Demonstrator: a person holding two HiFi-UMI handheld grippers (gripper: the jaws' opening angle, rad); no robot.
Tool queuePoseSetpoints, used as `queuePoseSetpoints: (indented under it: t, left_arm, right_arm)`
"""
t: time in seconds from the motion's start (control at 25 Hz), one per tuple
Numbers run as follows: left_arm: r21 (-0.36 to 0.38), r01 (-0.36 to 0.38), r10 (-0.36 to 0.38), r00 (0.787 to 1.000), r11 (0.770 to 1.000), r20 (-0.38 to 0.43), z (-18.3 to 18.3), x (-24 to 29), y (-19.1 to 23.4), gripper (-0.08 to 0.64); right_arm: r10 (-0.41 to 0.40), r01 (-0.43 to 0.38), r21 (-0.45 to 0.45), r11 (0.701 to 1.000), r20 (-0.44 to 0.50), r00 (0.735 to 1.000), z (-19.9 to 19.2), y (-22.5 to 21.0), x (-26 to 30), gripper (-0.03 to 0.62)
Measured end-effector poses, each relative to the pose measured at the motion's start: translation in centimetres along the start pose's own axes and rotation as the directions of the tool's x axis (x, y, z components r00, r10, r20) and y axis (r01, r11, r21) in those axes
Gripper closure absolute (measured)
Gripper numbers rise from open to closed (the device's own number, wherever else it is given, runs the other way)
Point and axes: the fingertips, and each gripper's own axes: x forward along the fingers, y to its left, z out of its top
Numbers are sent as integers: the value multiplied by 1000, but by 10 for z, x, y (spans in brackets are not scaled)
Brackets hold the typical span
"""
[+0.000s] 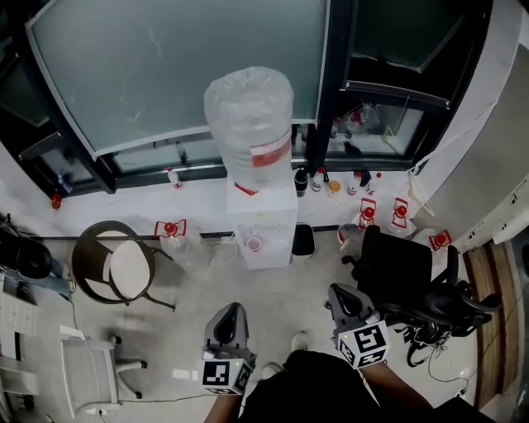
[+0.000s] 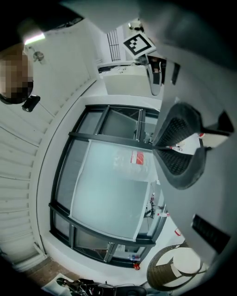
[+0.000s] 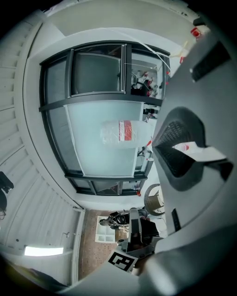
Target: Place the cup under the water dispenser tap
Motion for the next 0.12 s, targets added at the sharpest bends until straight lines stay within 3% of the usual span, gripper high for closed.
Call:
queuePoseSetpoints:
  t: [0.12]
  left_arm:
    - [-11,16,-16,1000,1000,-2,1,3,8,538]
  right_arm:
    - [1,-1,0,1000,-6,1000,3,9,5,595]
